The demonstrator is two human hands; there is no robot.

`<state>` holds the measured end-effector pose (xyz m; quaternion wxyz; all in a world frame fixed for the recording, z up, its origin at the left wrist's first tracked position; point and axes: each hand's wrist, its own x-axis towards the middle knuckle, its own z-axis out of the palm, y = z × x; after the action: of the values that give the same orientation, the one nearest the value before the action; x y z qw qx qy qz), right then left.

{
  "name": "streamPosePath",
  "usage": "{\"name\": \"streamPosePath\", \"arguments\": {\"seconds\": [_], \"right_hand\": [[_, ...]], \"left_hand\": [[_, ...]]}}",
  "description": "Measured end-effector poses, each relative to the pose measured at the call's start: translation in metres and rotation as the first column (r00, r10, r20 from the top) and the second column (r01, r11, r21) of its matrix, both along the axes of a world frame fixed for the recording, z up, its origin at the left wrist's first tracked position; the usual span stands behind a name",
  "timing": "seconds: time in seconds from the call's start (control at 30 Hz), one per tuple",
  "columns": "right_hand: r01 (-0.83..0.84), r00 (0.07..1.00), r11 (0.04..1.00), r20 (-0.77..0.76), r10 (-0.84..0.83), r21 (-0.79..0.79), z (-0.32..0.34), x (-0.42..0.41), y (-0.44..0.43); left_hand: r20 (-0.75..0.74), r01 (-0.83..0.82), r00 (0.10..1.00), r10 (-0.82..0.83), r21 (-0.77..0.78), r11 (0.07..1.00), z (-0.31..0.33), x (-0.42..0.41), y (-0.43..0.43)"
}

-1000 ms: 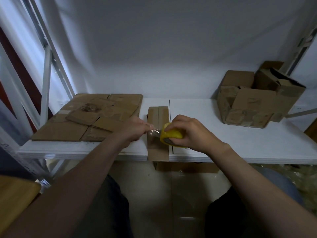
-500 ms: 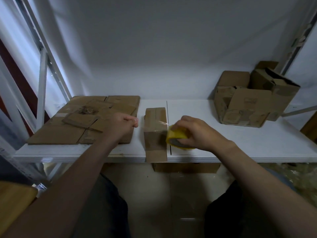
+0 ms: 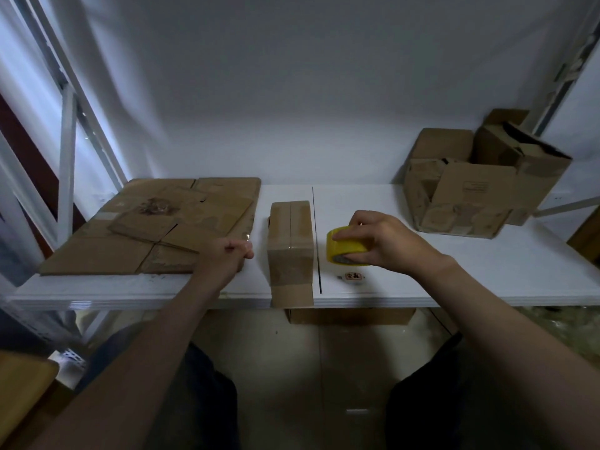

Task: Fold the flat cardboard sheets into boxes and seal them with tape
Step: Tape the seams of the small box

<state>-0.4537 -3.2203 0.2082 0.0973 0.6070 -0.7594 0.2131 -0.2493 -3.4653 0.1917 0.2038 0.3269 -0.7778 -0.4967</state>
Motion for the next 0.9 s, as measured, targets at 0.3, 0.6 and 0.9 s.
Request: {"name": "streamPosePath", "arguments": {"seconds": [0.3, 0.6, 0.9], "right_hand": [[0.029, 0.999, 0.997, 0.033, -0.031, 0.066, -0.022, -0.013, -0.023], [0.024, 0.998, 1.000, 0.065, -0.025, 0.012, -0.057, -0.031, -0.049], [0.004, 0.999, 1.000, 0.050, -0.003, -0.015, -0.071, -0.047, -0.064]], "left_hand": [[0.060, -0.036, 0.998, 0.035, 0.016, 0.999, -0.025, -0.021, -0.015], [0.026, -0.096, 0.995, 0.094, 0.076, 0.992, -0.058, -0.050, -0.020], [-0.011, -0.064, 0.998, 0.064, 0.009, 0.998, -0.072, -0.075, -0.017]]}}
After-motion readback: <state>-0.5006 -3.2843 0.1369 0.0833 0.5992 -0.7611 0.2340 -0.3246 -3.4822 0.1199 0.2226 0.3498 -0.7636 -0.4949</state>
